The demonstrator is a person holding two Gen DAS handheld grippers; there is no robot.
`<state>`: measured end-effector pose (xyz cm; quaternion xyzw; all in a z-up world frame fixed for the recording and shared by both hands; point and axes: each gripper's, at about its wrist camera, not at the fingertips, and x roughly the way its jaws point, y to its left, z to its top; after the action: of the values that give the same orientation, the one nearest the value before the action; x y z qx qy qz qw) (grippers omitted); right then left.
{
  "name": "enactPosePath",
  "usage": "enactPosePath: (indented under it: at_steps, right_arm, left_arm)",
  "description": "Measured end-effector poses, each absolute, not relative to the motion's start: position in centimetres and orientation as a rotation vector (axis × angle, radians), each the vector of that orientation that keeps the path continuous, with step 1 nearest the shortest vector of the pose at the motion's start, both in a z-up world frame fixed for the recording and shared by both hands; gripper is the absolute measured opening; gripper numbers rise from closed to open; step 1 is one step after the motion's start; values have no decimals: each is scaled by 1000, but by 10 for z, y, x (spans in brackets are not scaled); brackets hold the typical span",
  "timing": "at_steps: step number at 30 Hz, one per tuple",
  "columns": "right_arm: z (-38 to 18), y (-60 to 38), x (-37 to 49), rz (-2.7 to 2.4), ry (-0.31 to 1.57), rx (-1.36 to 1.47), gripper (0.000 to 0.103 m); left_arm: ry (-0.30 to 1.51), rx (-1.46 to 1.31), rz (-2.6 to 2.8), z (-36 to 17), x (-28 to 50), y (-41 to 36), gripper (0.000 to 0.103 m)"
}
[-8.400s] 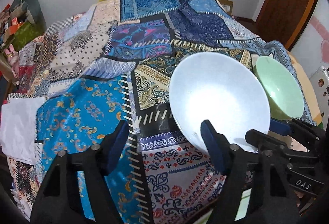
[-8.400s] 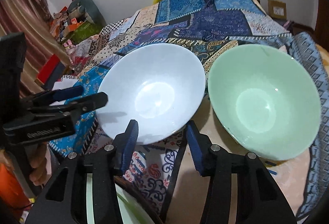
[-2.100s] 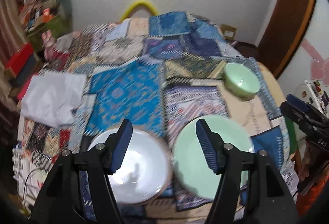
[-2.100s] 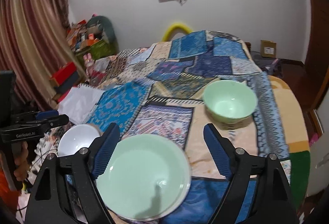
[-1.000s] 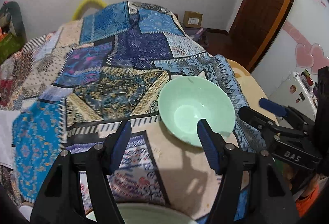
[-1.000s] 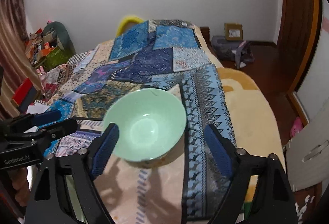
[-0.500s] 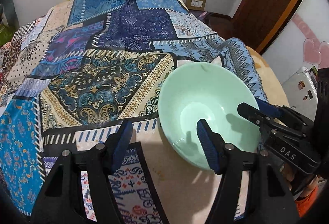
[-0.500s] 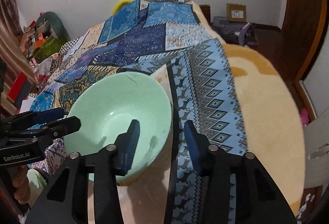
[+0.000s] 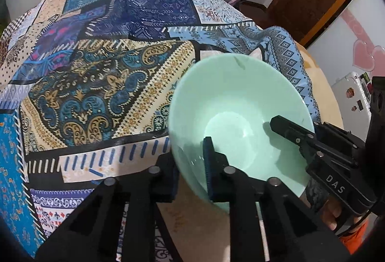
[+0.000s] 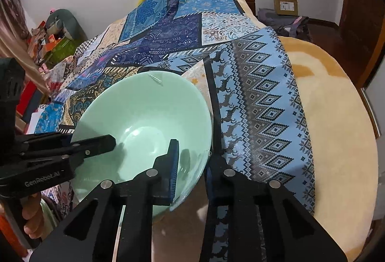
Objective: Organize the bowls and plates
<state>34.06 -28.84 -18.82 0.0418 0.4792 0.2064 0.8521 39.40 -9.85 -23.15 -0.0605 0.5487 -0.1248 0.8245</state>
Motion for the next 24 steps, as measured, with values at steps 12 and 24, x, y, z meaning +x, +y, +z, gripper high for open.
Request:
enactPosePath:
  at_steps: [12,24]
  right_arm:
    - [-178,-281,327,416,984,56,16]
    - [-144,-277,296,431,927,75,16]
  left_arm:
    - [1172,-129,-231,-223,378,-98,16]
    - [1112,-104,-230,-177,337,-91,16]
